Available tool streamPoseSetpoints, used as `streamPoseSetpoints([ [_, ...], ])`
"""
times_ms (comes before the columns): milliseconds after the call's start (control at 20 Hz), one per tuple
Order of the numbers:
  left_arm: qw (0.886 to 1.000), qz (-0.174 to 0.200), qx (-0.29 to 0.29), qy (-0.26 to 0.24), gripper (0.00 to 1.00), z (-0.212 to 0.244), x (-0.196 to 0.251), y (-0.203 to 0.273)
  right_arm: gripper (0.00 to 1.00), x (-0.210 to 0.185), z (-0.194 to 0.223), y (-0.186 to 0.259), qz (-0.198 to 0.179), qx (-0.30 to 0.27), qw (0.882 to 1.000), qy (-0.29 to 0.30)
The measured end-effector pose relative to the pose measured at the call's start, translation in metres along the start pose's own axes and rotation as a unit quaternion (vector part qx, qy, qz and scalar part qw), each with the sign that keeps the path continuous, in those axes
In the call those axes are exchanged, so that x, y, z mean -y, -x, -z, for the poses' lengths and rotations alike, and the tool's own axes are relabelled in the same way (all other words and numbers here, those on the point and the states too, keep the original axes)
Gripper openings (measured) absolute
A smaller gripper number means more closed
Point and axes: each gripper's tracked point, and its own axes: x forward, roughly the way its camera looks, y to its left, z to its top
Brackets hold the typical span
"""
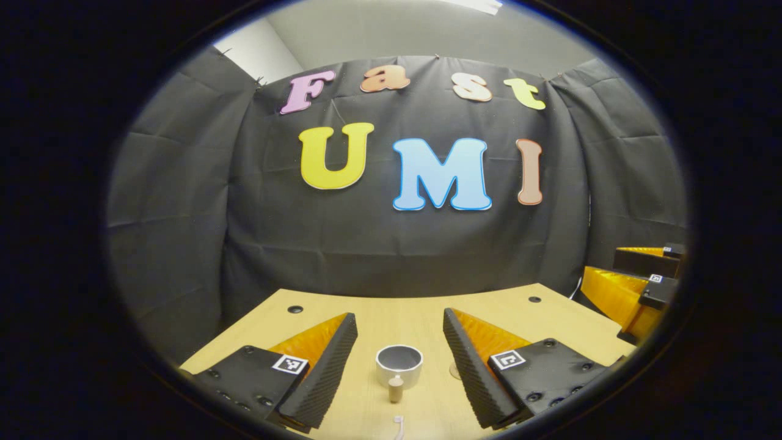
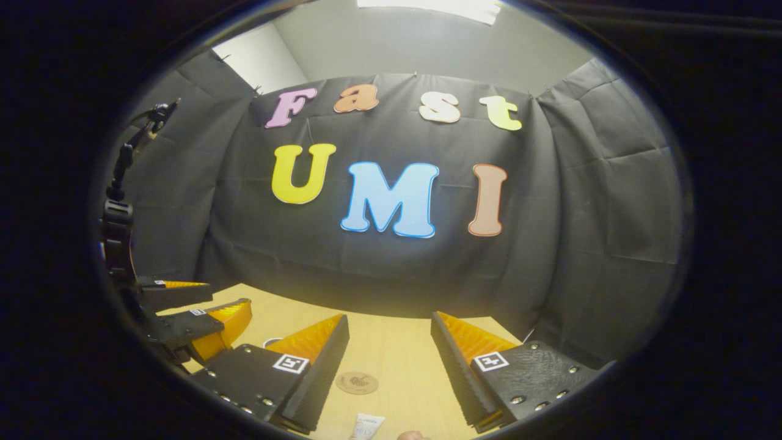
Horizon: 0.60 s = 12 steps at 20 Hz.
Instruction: Put the toothbrush and toothpaste on the desktop into the cup, then pick up the cup and place it on the coaster on the desktop.
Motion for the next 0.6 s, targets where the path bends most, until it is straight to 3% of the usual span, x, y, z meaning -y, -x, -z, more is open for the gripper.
streamPoseSetpoints([
  [400,1.0,0.003,-0.01,-0.011,1.0,0.006,0.004,-0.005,0.82,-0.001,0.005,-0.005,-0.007,-0.014,1.0,-0.005],
  [450,1.0,0.001,-0.013,-0.014,0.93,0.008,0.004,-0.006,0.82,-0.001,0.008,-0.007,-0.008,-0.02,1.0,-0.006],
  [600,1.0,0.003,-0.024,-0.009,0.93,0.015,0.003,-0.008,0.83,-0.001,0.018,-0.008,-0.007,-0.041,0.999,-0.009],
])
